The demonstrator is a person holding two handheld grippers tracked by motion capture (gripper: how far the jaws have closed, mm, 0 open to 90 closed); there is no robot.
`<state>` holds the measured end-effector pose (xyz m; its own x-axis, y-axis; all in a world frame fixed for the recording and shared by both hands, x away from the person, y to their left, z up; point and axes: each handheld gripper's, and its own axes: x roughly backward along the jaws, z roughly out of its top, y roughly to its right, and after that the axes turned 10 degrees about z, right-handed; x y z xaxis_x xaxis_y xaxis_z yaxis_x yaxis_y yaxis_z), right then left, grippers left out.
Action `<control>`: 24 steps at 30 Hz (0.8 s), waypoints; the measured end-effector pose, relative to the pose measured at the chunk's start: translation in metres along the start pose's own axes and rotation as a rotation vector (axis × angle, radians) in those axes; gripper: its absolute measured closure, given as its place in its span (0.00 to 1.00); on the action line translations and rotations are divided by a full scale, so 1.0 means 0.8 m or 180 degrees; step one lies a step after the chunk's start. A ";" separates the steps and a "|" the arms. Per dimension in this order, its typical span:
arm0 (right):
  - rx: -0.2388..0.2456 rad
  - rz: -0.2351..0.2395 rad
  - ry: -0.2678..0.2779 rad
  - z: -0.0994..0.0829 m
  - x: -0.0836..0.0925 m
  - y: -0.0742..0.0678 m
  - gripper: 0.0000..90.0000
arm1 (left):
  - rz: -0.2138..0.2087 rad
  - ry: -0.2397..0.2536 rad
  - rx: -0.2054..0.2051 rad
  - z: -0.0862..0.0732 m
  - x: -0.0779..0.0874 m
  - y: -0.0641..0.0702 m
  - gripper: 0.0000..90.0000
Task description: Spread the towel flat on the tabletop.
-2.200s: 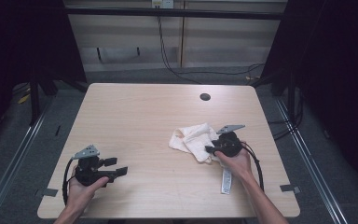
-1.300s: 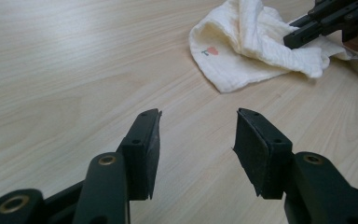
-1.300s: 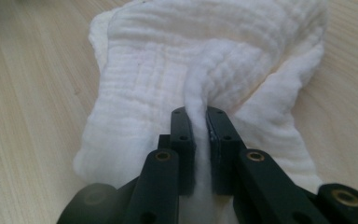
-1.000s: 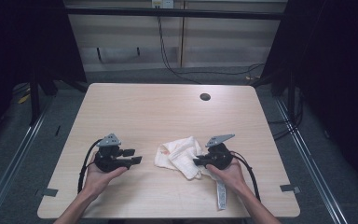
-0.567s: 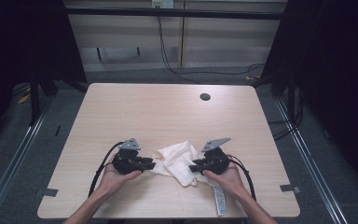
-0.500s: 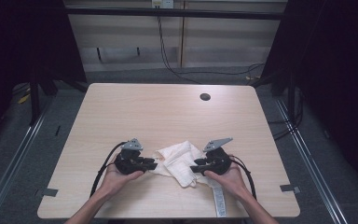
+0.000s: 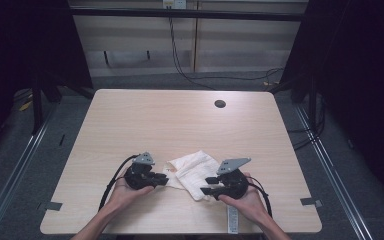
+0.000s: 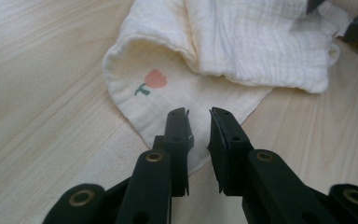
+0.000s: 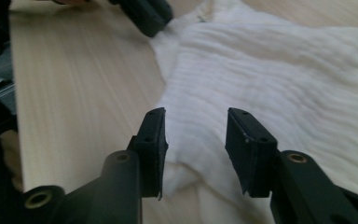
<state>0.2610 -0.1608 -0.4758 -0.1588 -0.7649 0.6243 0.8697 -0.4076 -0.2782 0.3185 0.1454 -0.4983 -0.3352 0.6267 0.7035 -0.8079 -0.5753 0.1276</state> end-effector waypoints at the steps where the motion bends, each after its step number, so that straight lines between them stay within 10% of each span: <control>1: 0.0040 0.0072 -0.0017 0.002 -0.004 -0.003 0.74 | -0.0011 -0.0027 -0.0012 0.000 0.000 0.000 0.85; 7: 0.0159 0.0261 -0.0207 0.002 -0.023 -0.010 0.83 | -0.0002 -0.0038 0.0025 -0.001 -0.002 -0.002 0.85; 24: 0.0580 0.0140 -0.0334 -0.008 -0.047 -0.020 0.74 | 0.0024 -0.0065 -0.0019 0.000 -0.001 -0.003 0.79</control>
<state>0.2499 -0.1286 -0.4992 -0.0777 -0.7200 0.6897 0.9464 -0.2708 -0.1762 0.3203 0.1466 -0.4991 -0.3314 0.6114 0.7186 -0.8083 -0.5768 0.1180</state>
